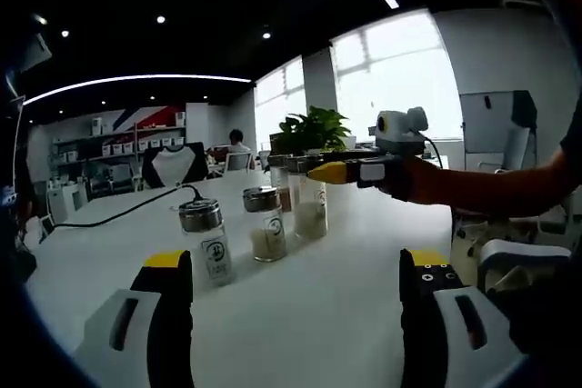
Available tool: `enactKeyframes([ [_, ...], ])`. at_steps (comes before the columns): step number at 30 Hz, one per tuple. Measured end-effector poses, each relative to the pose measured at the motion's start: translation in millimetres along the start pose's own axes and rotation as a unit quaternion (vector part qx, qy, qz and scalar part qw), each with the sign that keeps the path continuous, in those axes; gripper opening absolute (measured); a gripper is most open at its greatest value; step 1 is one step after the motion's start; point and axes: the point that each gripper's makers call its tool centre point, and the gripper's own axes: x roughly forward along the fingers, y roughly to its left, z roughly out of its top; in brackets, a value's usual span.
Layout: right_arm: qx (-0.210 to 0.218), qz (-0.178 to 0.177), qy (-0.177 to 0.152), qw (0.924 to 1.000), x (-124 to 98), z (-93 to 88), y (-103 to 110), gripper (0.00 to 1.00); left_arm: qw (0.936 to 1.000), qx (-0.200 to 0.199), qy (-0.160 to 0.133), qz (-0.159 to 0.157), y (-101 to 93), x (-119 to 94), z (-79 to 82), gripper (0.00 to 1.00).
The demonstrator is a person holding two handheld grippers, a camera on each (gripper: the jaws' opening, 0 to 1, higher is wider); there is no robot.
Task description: Rotate the seasoning bottle until the label or dispensing opening points toward the visible target arrow and the bottle remains upright within the marked orientation range
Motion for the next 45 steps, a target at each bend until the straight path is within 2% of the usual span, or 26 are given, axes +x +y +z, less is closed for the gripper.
enactKeyframes([
  [3, 0.017, -0.016, -0.004, 0.9997, -3, 9.6, -8, 0.6, 1.0, -0.004, 0.002, 0.002, -0.1, 0, -0.9, 1.0],
  [6, 0.035, -0.032, -0.027, 0.9985, -7, 25.6, -18, 0.63, 0.9999, -0.014, -0.001, 0.001, -1.0, 0, 0.7, 1.0],
  [11, 0.03, -0.064, -0.034, 0.9969, -9, 39.7, -40, 0.63, 0.9999, -0.015, 0.0, 0.003, -1.7, 0, 0.5, 1.0],
  [19, 0.032, -0.108, -0.017, 0.9935, -1, 28.6, -77, 0.62, 0.9998, -0.017, 0.004, 0.0, -3.7, 1, -1.8, 1.0],
  [22, 0.024, -0.119, -0.001, 0.9926, 7, 15.8, -89, 0.57, 0.9998, -0.017, 0.003, 0.0, -3.3, 0, -1.7, 1.0],
  [25, 0.018, -0.129, 0.008, 0.9915, 10, 7.3, -95, 0.62, 0.9999, -0.016, 0.004, 0.001, -1.8, 0, -1.7, 1.0],
  [28, 0.006, -0.144, 0.013, 0.9894, 14, 0.0, -102, 0.62, 0.9998, -0.018, 0.003, 0.002, 1.3, -1, -1.5, 1.0],
  [32, 0.006, -0.158, 0.011, 0.9873, 22, -4.8, -110, 0.58, 0.9998, -0.018, 0.004, 0.004, 2.8, -1, -1.4, 1.0],
  [35, -0.011, -0.169, 0.024, 0.9852, 31, -10.9, -115, 0.58, 0.9998, -0.018, 0.004, 0.004, 3.2, -2, -1.4, 1.0],
  [39, 0.004, -0.189, 0.031, 0.9814, 39, -19.8, -127, 0.55, 0.9998, -0.019, 0.006, 0.005, 4.6, -2, -2.7, 1.0],
  [45, 0.0, -0.192, 0.046, 0.9803, 53, -29.0, -134, 0.51, 0.9998, -0.02, 0.005, 0.004, 6.5, -2, -2.2, 1.0],
])
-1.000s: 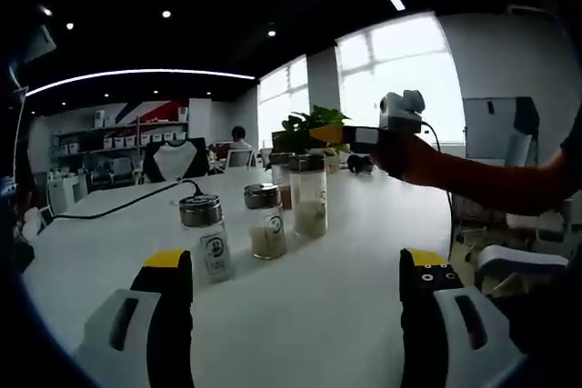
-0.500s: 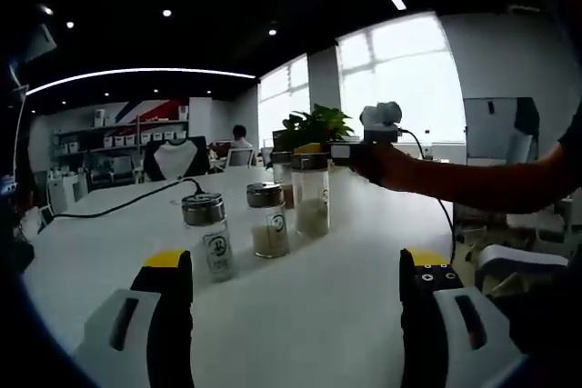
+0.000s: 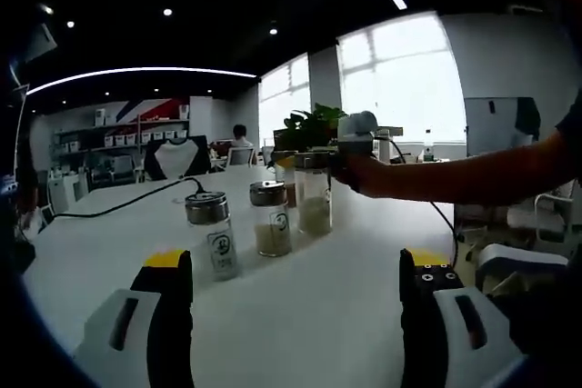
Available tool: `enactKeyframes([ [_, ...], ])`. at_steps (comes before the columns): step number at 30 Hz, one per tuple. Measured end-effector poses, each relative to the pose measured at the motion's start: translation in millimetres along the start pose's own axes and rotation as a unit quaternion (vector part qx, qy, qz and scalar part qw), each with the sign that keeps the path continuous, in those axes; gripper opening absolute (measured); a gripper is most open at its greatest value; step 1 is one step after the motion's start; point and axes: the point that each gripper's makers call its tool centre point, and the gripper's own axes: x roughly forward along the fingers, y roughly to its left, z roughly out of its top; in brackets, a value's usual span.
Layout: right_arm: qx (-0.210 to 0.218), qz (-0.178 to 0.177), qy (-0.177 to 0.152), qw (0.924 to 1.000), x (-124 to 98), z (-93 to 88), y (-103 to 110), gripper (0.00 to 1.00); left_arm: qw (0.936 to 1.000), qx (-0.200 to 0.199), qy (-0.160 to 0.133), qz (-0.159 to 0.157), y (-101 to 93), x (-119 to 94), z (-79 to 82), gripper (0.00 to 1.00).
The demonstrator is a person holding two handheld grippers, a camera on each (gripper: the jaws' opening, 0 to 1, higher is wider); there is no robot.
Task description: Rotate the seasoning bottle until the label or dispensing opening points toward the visible target arrow and the bottle remains upright within the marked orientation range
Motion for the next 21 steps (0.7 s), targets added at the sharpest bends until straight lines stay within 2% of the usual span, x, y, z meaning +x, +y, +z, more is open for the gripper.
enactKeyframes([
  [3, 0.007, -0.005, 0.002, 1.0, 5, -0.3, -2, 0.5, 1.0, 0.0, -0.001, 0.002, 2.2, -1, 0.3, 1.0],
  [6, -0.005, -0.012, 0.014, 0.9998, 11, -5.1, -5, 0.49, 1.0, -0.002, -0.002, 0.004, 5.0, -1, 0.9, 1.0],
  [15, 0.009, -0.006, 0.008, 0.9999, 14, -3.3, -4, 0.41, 1.0, 0.003, 0.004, 0.0, 1.1, 0, -1.0, 1.0],
  [18, 0.036, -0.006, 0.009, 0.9993, 15, -3.6, -5, 0.41, 1.0, 0.008, 0.004, -0.002, -1.1, 1, -0.3, 1.0],
  [21, 0.037, -0.001, 0.009, 0.9993, 15, -1.6, 0, 0.38, 1.0, 0.007, 0.006, -0.002, -1.0, 0, -0.7, 1.0],
])
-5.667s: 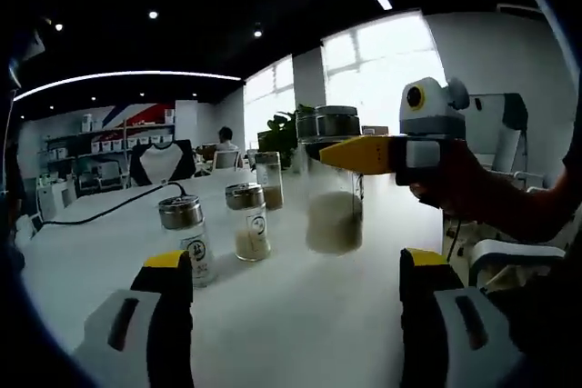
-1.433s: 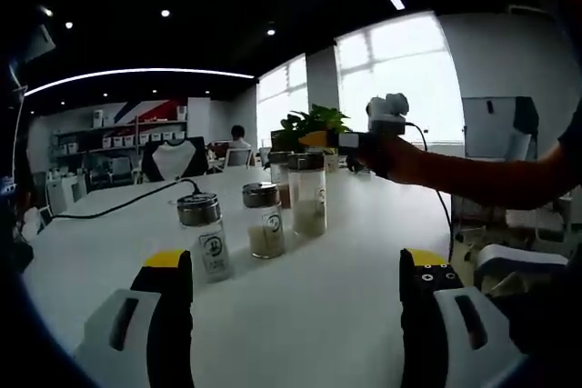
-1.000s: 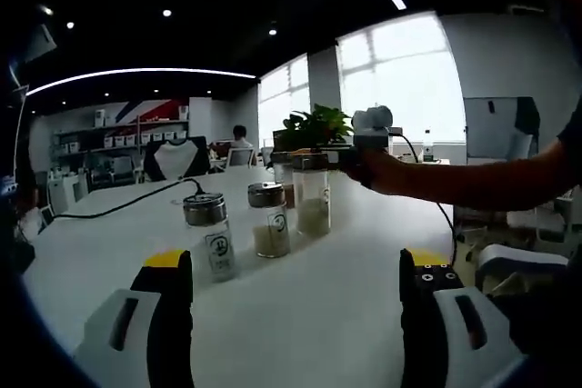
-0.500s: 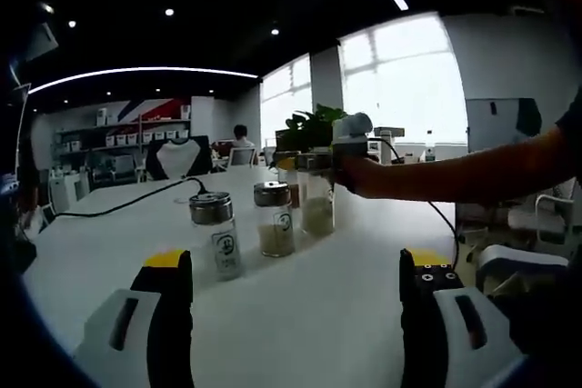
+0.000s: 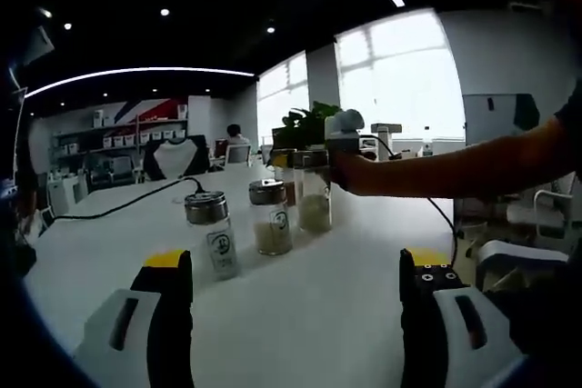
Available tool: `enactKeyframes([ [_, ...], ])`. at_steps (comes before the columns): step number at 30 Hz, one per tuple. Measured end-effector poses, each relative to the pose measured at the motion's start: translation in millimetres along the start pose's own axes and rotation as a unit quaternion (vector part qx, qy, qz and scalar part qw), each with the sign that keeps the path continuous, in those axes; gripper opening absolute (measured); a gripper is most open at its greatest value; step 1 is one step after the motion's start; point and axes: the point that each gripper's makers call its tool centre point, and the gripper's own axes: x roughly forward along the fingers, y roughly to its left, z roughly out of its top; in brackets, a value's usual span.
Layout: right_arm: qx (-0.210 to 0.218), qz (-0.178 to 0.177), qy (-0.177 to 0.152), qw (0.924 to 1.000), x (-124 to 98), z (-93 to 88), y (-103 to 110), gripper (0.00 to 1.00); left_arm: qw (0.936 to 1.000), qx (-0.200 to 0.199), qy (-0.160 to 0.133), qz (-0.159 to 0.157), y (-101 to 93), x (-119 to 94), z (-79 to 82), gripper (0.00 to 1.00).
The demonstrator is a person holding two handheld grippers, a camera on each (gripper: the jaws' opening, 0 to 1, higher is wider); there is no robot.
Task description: Rotate the seasoning bottle until the label or dispensing opening points toward the visible target arrow and the bottle remains upright within the marked orientation range
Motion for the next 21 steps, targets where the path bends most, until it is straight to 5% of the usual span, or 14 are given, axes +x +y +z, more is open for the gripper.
enactKeyframes([
  [6, 0.02, 0.006, 0.003, 0.9998, -5, 5.7, -5, 0.38, 1.0, -0.004, -0.002, 0.008, 5.2, -3, 0.4, 1.0],
  [21, -0.018, 0.012, -0.019, 0.9996, -53, 31.2, -7, 0.37, 0.9998, 0.007, 0.008, -0.015, -10.1, 3, -4.7, 1.0],
])
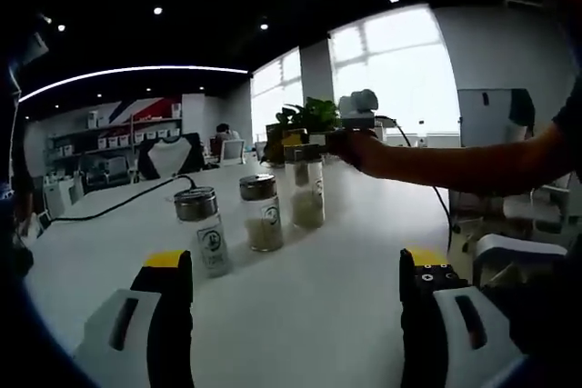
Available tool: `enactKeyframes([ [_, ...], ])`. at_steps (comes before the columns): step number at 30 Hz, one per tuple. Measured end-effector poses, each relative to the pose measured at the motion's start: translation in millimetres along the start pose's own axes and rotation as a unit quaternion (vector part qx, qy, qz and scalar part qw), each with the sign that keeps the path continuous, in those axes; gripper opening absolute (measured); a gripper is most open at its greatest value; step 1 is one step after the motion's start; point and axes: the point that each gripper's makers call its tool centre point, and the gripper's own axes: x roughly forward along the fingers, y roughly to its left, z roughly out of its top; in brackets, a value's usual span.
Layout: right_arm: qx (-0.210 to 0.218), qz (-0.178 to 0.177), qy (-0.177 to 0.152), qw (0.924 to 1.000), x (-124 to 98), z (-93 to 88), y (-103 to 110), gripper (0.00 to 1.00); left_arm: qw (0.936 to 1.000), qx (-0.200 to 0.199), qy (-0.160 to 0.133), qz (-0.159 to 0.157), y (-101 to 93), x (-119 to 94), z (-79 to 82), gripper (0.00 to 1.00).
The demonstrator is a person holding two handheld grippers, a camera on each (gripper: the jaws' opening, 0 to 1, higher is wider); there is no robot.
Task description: Rotate the seasoning bottle until the label or dispensing opening points toward the visible target arrow and the bottle remains upright within the marked orientation range
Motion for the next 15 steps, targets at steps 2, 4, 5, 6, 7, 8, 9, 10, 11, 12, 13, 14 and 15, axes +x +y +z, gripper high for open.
enactKeyframes([
  [2, -0.008, 0.003, 0.001, 1.0, -6, 1.7, 4, 0.37, 1.0, -0.001, -0.001, -0.001, -0.3, 0, 0.4, 1.0],
  [4, -0.022, 0.008, -0.002, 0.9997, -15, 5.5, 8, 0.37, 1.0, -0.001, -0.001, -0.002, -0.7, 1, 0.3, 1.0],
  [5, -0.028, 0.009, -0.005, 0.9995, -21, 8.6, 11, 0.37, 1.0, -0.001, -0.001, -0.003, -1.2, 1, 0.2, 1.0],
  [6, -0.034, 0.012, -0.006, 0.9993, -25, 10.3, 14, 0.37, 1.0, 0.0, -0.001, -0.003, -1.7, 1, 0.2, 1.0],
  [7, -0.037, 0.012, -0.006, 0.9992, -28, 11.8, 15, 0.37, 1.0, 0.0, -0.001, -0.003, -2.0, 1, 0.4, 1.0],
  [8, -0.04, 0.011, -0.008, 0.9991, -34, 14.3, 17, 0.37, 1.0, -0.001, -0.002, -0.004, -2.7, 1, 0.5, 1.0],
  [9, -0.041, 0.011, -0.009, 0.999, -38, 15.7, 19, 0.37, 1.0, -0.001, -0.002, -0.005, -3.2, 1, 0.8, 1.0],
  [10, -0.04, 0.013, -0.01, 0.9991, -43, 17.8, 20, 0.37, 1.0, -0.001, -0.003, -0.006, -3.3, 1, 1.0, 1.0],
  [11, -0.037, 0.015, -0.012, 0.9991, -46, 19.4, 22, 0.37, 1.0, -0.001, -0.003, -0.006, -3.4, 1, 1.2, 1.0],
  [12, -0.031, 0.015, -0.014, 0.9993, -51, 21.4, 23, 0.37, 1.0, 0.0, -0.004, -0.006, -3.8, 1, 1.4, 1.0],
  [13, -0.029, 0.016, -0.015, 0.9993, -53, 22.6, 24, 0.37, 1.0, 0.0, -0.004, -0.007, -4.1, 1, 1.5, 1.0],
  [14, -0.026, 0.017, -0.018, 0.9994, -57, 24.4, 26, 0.37, 1.0, -0.001, -0.004, -0.007, -4.5, 1, 1.5, 1.0],
  [15, -0.024, 0.018, -0.019, 0.9994, -59, 25.4, 27, 0.37, 1.0, -0.001, -0.004, -0.008, -4.8, 1, 1.7, 1.0],
])
